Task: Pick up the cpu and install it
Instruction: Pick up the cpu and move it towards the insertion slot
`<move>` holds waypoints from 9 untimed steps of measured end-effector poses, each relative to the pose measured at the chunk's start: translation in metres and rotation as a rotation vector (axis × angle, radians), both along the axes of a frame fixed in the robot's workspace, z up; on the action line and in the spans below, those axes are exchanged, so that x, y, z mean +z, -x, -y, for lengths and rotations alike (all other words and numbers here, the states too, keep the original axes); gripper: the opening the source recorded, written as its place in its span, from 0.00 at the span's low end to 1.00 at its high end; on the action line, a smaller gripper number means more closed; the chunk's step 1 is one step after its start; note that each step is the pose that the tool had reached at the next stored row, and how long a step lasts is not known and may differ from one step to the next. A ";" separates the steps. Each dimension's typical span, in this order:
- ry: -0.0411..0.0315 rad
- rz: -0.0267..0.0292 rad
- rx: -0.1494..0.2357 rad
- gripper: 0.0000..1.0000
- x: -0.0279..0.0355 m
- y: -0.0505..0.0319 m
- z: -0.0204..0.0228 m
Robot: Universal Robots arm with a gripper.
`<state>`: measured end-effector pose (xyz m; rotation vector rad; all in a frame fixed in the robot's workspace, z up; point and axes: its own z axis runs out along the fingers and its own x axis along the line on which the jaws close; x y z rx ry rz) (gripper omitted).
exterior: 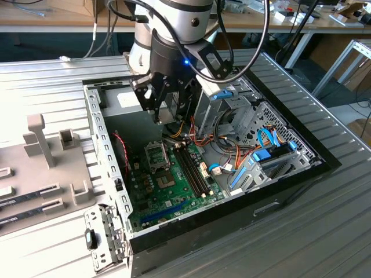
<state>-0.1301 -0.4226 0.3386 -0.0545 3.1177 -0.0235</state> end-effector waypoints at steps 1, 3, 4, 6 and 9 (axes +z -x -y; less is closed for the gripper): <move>0.0148 0.0001 0.000 0.47 -0.0001 0.0000 0.0007; 0.0220 -0.0004 0.000 0.47 -0.0022 -0.0013 0.0025; 0.0222 -0.0010 0.000 0.47 -0.0042 -0.0020 0.0044; 0.0222 -0.0018 0.000 0.47 -0.0081 -0.0031 0.0074; 0.0221 -0.0020 0.000 0.47 -0.0148 -0.0038 0.0125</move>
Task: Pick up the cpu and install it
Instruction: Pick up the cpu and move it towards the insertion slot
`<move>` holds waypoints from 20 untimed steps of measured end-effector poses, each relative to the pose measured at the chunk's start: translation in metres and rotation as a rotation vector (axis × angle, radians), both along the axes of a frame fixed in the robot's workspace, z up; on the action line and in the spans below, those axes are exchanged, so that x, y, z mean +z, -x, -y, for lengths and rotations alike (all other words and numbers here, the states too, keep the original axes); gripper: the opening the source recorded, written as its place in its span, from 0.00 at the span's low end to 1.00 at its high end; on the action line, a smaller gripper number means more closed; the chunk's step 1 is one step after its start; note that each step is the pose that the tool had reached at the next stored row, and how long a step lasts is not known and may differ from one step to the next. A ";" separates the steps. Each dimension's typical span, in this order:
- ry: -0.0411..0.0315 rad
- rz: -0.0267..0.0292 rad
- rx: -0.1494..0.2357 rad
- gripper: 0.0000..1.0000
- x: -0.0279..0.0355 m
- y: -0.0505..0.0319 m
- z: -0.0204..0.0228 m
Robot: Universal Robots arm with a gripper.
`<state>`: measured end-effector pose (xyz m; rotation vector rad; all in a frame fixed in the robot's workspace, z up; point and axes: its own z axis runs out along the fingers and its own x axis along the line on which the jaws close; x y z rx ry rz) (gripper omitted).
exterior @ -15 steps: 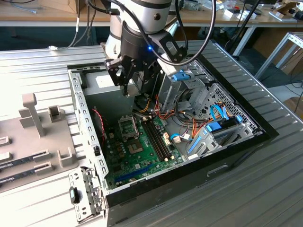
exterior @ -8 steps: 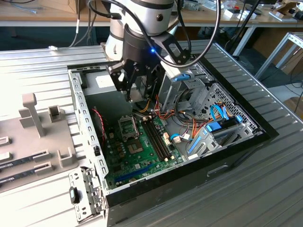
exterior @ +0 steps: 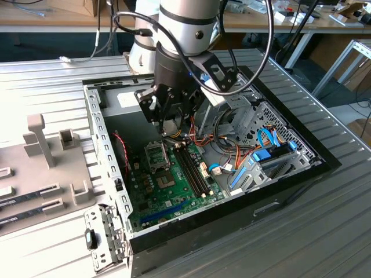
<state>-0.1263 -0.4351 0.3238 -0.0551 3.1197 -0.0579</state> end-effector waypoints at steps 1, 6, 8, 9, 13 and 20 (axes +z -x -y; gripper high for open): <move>-0.0001 0.0001 0.000 0.47 -0.0013 0.0000 0.0011; -0.0001 0.0000 0.000 0.47 -0.0081 -0.0004 0.0100; 0.0000 0.0000 0.000 0.47 -0.0105 -0.0008 0.0132; 0.0000 0.0000 0.000 0.47 -0.0127 -0.0011 0.0157; -0.0002 0.0001 0.000 0.47 -0.0178 -0.0019 0.0207; 0.0000 0.0000 0.000 0.47 -0.0255 -0.0033 0.0268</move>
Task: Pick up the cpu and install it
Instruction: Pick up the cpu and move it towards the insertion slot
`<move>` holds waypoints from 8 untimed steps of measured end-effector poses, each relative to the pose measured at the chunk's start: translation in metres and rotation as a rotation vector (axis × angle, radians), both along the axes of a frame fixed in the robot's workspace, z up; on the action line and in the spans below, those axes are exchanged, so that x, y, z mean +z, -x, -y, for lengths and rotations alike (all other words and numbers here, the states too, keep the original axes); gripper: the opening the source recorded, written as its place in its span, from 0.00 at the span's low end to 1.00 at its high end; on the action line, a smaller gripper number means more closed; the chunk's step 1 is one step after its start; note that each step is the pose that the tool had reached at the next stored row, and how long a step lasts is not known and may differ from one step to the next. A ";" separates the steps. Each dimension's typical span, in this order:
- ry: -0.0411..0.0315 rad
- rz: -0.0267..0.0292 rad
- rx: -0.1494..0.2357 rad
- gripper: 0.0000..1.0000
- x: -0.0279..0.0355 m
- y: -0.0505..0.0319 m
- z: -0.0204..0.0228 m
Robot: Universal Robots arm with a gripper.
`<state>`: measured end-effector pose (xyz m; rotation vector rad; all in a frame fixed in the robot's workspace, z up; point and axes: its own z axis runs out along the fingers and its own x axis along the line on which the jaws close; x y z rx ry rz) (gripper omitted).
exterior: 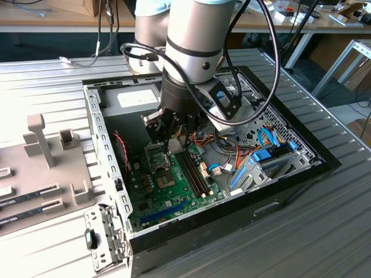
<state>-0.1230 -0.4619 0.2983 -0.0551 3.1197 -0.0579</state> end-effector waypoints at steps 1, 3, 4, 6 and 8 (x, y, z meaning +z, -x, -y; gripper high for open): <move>0.0000 0.0000 0.000 0.47 -0.0007 -0.0001 0.0005; -0.0001 0.0001 0.000 0.47 -0.0026 -0.0004 0.0020; 0.0000 0.0000 0.000 0.47 -0.0033 -0.0005 0.0025; -0.0001 0.0001 0.000 0.47 -0.0049 -0.0008 0.0037; 0.0000 0.0000 0.000 0.47 -0.0073 -0.0013 0.0054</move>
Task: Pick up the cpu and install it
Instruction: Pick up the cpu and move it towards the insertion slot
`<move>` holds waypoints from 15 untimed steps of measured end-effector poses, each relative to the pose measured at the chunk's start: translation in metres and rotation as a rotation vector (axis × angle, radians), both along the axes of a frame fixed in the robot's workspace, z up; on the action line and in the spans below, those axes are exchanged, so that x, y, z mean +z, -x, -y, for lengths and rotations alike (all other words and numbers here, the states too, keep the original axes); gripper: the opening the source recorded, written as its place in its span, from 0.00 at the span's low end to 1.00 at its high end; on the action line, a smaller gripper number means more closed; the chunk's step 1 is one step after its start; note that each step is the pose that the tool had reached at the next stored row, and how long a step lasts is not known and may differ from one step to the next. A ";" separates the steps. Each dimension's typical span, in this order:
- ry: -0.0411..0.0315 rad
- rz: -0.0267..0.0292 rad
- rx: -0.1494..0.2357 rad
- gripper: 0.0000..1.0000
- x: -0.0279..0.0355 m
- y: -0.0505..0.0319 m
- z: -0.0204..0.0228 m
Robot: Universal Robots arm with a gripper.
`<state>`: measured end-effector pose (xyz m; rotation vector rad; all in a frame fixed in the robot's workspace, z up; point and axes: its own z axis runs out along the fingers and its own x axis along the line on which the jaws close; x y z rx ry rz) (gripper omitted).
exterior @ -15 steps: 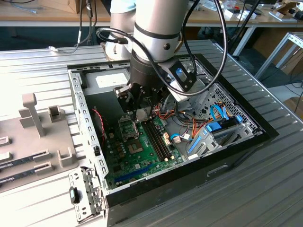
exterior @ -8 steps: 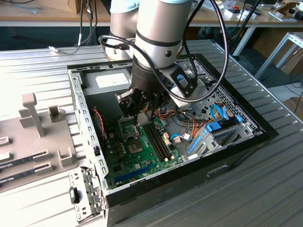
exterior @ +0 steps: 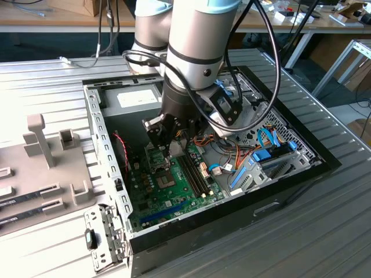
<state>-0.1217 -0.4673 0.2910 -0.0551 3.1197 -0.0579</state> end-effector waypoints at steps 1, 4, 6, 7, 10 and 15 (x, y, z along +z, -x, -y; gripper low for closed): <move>-0.0001 0.0000 0.000 0.47 -0.0013 -0.0003 0.0009; 0.0000 0.0000 0.000 0.47 -0.0029 -0.0006 0.0017; -0.0001 0.0001 0.000 0.47 -0.0037 -0.0007 0.0024; -0.0001 0.0001 0.000 0.47 -0.0040 -0.0007 0.0030; -0.0002 0.0001 0.000 0.47 -0.0053 -0.0009 0.0041; 0.0000 0.0000 0.000 0.47 -0.0058 -0.0011 0.0045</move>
